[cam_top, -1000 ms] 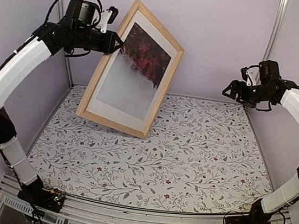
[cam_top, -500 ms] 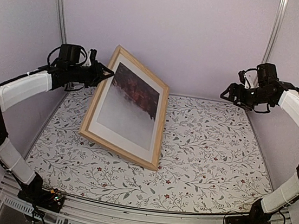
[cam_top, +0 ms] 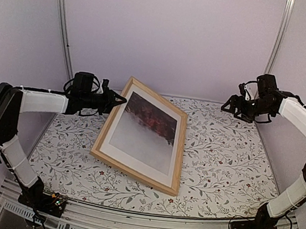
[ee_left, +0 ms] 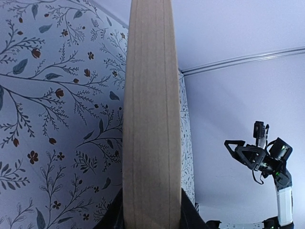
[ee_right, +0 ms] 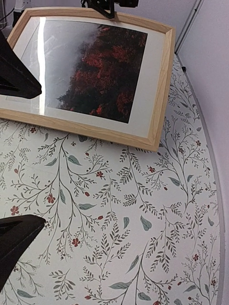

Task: Put the photo into the frame
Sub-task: Place the photo frame at the center of the board.

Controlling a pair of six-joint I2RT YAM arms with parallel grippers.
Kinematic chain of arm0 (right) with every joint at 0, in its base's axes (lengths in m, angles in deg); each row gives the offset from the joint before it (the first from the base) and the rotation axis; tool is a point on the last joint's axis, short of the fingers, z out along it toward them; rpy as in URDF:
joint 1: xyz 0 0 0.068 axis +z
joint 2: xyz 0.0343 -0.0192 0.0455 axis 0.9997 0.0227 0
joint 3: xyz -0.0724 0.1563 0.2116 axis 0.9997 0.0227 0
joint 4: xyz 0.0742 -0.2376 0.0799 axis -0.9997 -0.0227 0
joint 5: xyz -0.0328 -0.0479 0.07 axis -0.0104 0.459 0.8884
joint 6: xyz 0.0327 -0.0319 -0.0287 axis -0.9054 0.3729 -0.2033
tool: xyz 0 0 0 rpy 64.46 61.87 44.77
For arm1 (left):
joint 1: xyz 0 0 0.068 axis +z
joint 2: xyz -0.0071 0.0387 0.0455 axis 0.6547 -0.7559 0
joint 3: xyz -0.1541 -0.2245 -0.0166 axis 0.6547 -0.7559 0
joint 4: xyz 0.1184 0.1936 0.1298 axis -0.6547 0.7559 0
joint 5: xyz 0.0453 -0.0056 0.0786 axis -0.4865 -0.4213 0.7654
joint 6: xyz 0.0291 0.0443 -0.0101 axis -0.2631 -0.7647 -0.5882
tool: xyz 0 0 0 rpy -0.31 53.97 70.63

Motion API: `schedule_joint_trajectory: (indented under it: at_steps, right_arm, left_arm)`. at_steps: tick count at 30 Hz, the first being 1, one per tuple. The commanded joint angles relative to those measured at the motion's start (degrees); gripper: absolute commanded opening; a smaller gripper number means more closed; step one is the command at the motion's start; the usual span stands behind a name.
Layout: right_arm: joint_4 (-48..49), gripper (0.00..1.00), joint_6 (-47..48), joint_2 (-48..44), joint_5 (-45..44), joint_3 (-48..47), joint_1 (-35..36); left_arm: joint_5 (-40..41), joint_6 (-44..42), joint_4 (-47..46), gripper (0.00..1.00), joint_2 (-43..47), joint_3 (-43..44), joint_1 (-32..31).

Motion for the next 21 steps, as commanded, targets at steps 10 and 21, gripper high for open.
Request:
schedule_joint_trajectory:
  at_steps: [10,21]
  right_arm:
    - [9.3,0.88,-3.0,3.3,3.9,10.8,2.5]
    - [15.8,0.87,-4.7,10.0,5.4,16.3,4.8]
  left_arm:
    - [5.5,3.8,-20.1,0.15,-5.0,-6.1,-7.3]
    - [4.8,5.5,-24.6,0.43,-8.7,-12.7,-10.0]
